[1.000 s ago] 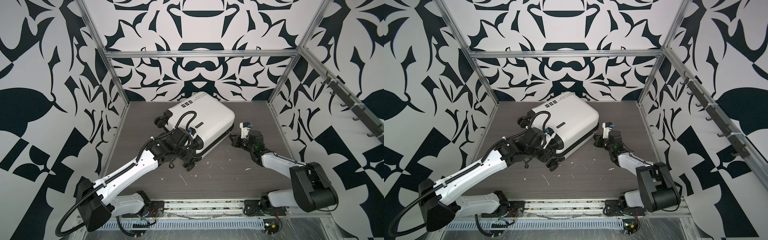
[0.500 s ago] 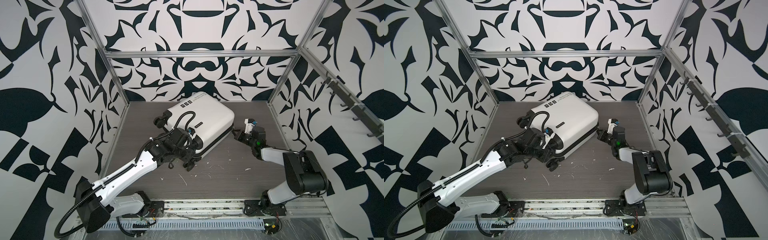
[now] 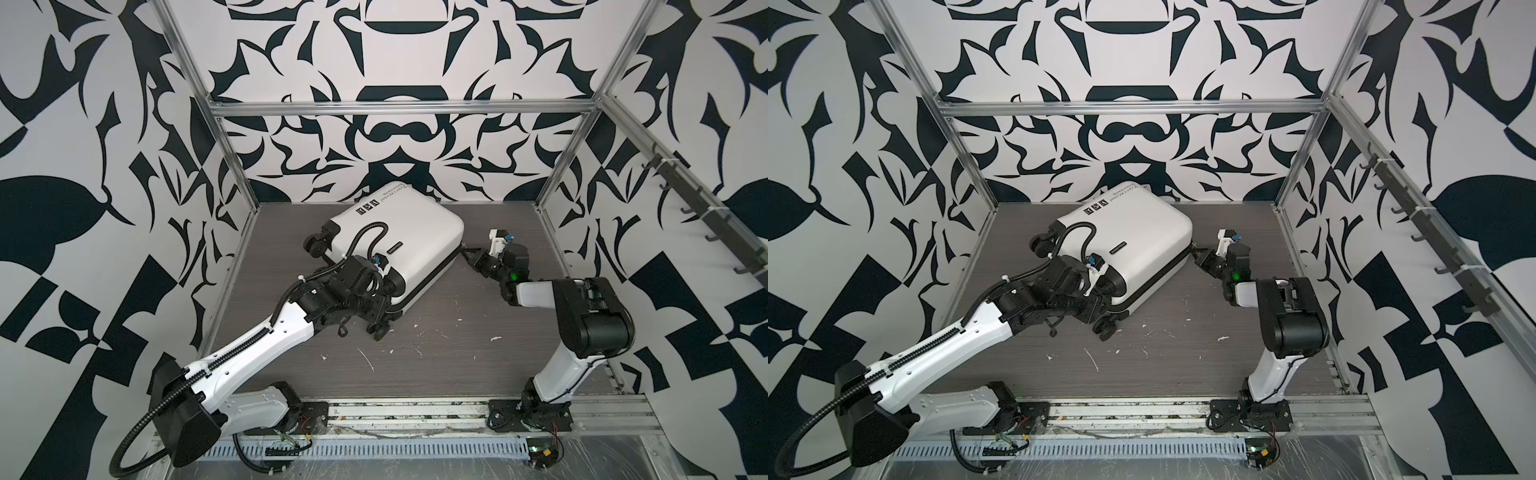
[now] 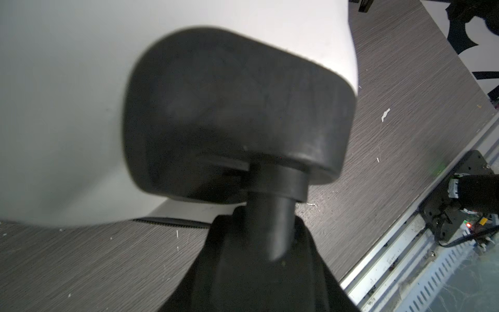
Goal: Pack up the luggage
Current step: 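Release the zipper pull with the right gripper while the left releases the wheel corner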
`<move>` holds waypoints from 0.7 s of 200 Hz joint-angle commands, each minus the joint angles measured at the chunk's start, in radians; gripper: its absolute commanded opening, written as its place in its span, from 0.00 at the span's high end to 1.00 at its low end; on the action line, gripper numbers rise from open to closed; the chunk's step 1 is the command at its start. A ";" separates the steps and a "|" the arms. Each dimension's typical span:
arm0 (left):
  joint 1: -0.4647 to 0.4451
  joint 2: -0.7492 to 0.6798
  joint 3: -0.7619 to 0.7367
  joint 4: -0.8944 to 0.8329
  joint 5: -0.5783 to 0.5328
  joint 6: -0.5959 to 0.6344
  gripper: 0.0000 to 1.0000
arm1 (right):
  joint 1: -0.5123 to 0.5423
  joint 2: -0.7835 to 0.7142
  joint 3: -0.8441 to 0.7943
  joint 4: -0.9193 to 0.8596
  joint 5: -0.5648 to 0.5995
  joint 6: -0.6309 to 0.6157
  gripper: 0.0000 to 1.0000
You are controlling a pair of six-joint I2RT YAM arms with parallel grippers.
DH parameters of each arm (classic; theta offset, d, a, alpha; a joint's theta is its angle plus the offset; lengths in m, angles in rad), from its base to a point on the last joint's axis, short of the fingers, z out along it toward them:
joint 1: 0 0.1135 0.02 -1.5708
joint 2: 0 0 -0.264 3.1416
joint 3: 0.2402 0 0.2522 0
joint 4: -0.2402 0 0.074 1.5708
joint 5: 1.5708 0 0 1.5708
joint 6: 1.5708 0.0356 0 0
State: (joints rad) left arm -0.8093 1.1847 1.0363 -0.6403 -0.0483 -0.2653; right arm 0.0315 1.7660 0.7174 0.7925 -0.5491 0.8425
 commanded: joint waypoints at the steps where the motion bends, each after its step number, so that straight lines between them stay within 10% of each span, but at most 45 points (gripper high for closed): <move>1: 0.043 -0.055 -0.001 -0.091 -0.139 -0.103 1.00 | -0.077 0.020 0.069 0.062 0.139 0.061 1.00; 20: 0.042 -0.054 -0.002 -0.084 -0.139 -0.103 1.00 | -0.079 0.014 0.070 0.034 0.108 0.053 1.00; 51: 0.042 -0.038 0.006 -0.075 -0.121 -0.093 1.00 | -0.088 -0.041 0.015 -0.013 0.110 0.016 0.61; 75: 0.042 -0.033 0.021 -0.084 -0.132 -0.084 1.00 | -0.106 -0.099 -0.026 -0.068 0.112 -0.025 0.49; 108: 0.042 -0.066 0.056 -0.118 -0.197 -0.110 0.20 | -0.119 -0.182 -0.004 -0.223 0.096 -0.093 0.23; 122: 0.052 -0.096 0.064 -0.117 -0.218 -0.122 0.00 | -0.117 -0.216 0.020 -0.282 0.080 -0.106 0.22; 140: 0.097 -0.125 0.082 -0.111 -0.195 -0.128 0.00 | -0.118 -0.245 0.060 -0.364 0.053 -0.109 0.23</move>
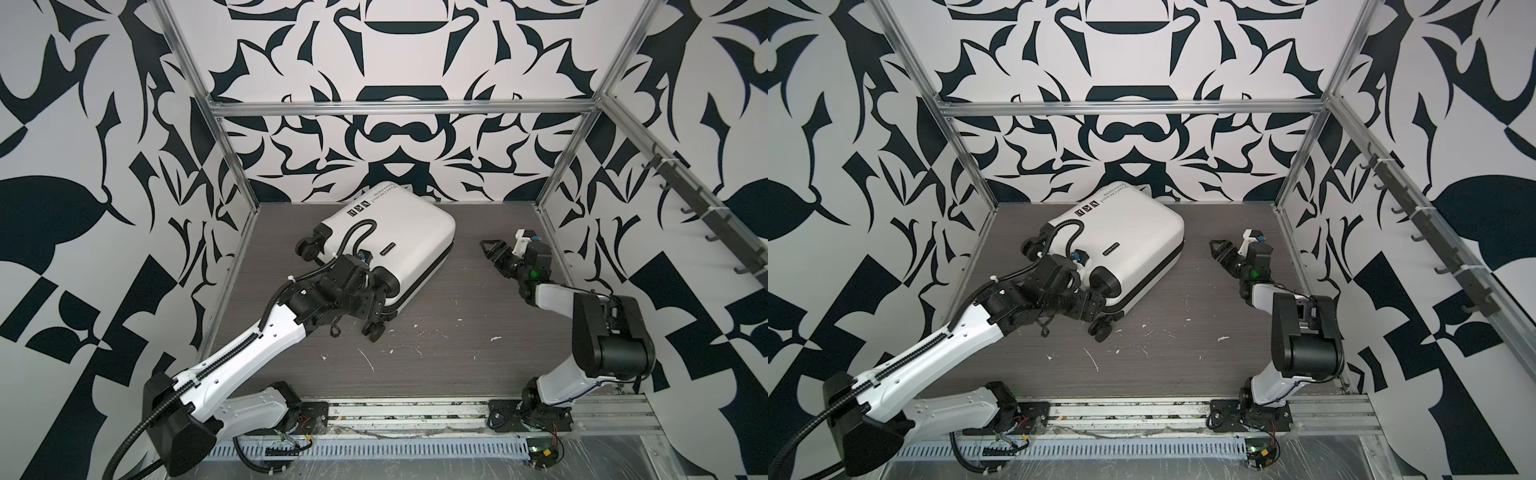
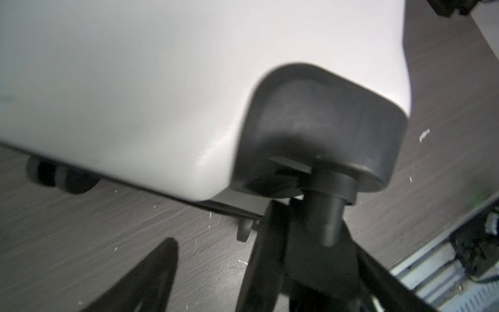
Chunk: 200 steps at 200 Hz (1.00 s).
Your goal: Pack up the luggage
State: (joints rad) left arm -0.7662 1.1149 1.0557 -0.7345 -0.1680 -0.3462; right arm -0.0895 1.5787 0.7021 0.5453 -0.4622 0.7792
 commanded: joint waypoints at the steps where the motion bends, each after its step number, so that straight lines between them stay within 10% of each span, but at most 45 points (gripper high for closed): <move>1: 0.058 -0.055 0.064 -0.015 -0.073 -0.048 0.00 | 0.003 -0.059 0.078 -0.122 -0.035 -0.046 0.24; 38: 0.312 -0.008 0.163 0.041 0.125 -0.008 0.02 | 0.021 -0.048 0.250 -0.486 -0.137 -0.134 0.49; 78: 0.548 0.264 0.407 0.074 0.288 0.013 0.02 | 0.112 -0.135 0.265 -0.722 -0.002 -0.249 0.40; 153: 0.618 0.963 1.138 -0.090 0.331 0.032 0.14 | 0.224 -0.394 0.041 -0.760 0.038 -0.261 0.32; 200: 0.607 1.160 1.356 -0.140 0.428 0.008 0.19 | 0.249 -0.536 -0.078 -0.801 0.041 -0.253 0.34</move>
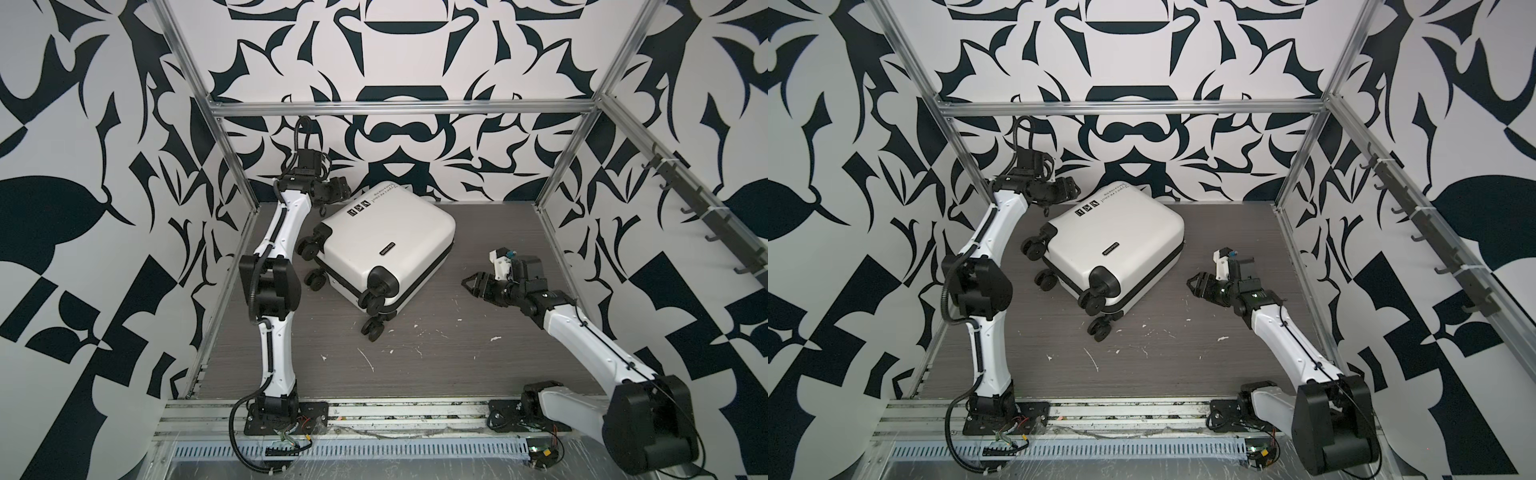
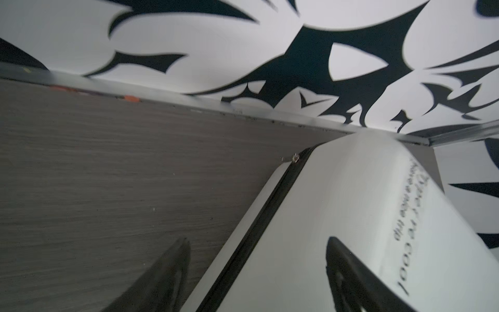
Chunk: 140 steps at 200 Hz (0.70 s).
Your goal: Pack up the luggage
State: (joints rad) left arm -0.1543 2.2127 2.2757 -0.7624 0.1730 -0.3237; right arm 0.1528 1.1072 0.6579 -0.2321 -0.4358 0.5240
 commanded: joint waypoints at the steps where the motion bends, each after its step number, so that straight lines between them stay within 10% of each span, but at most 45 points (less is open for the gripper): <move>1: -0.005 0.068 0.147 -0.116 0.091 -0.015 0.19 | 0.007 -0.067 -0.035 -0.025 0.016 0.001 0.34; 140: -0.187 0.225 0.157 -0.095 0.534 -0.012 0.23 | -0.004 -0.230 -0.103 -0.147 0.116 -0.071 0.29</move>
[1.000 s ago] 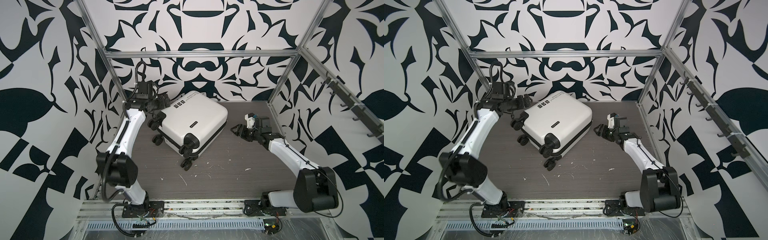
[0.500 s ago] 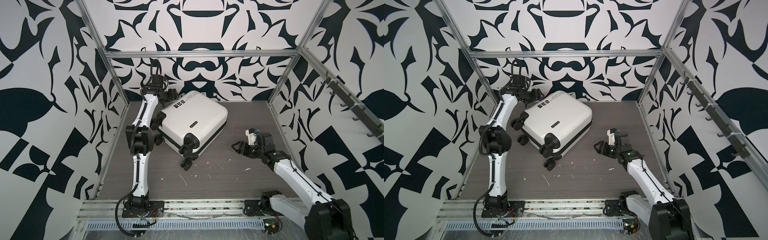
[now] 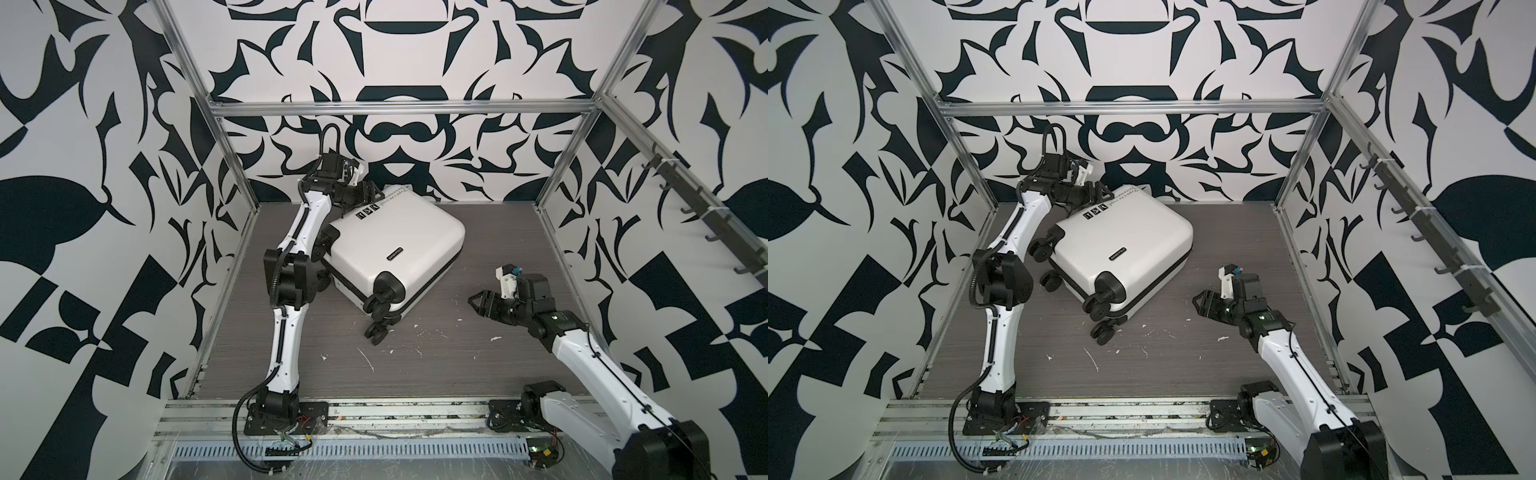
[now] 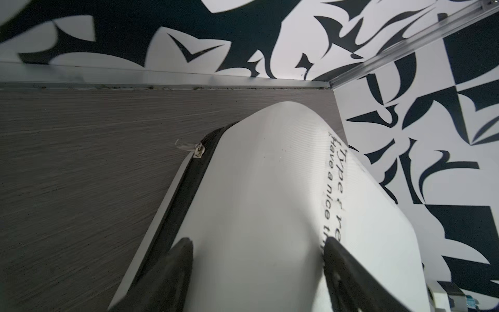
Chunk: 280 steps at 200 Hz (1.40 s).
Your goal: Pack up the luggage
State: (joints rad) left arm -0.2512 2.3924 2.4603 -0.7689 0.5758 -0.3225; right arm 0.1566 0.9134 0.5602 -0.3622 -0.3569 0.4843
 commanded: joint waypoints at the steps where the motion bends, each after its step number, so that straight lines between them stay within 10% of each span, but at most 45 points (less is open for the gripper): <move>1: -0.092 0.045 -0.028 -0.089 0.133 -0.013 0.23 | -0.008 -0.037 -0.006 -0.018 0.038 -0.032 0.29; 67: -0.216 -0.017 -0.050 -0.043 0.190 0.012 0.22 | -0.085 -0.054 0.044 -0.102 0.090 -0.052 0.23; 135: -0.281 -0.462 -0.265 -0.056 -0.287 0.044 0.25 | -0.215 -0.091 0.065 -0.122 0.039 -0.014 0.17; 171: -0.559 -0.764 -0.560 -0.080 -0.526 0.057 0.25 | -0.236 -0.069 0.073 -0.082 0.063 0.057 0.15; 220: -0.966 -0.959 -0.897 0.062 -0.660 -0.231 0.27 | -0.280 0.091 0.247 -0.214 0.261 0.184 0.03; 280: -1.084 -0.905 -1.162 0.172 -0.601 -0.327 0.27 | -0.302 0.071 0.253 -0.060 0.212 0.162 0.01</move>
State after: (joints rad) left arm -1.3430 1.4944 1.4059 -0.6735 -0.0273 -0.5682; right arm -0.1390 1.0138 0.8013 -0.5056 -0.1425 0.6411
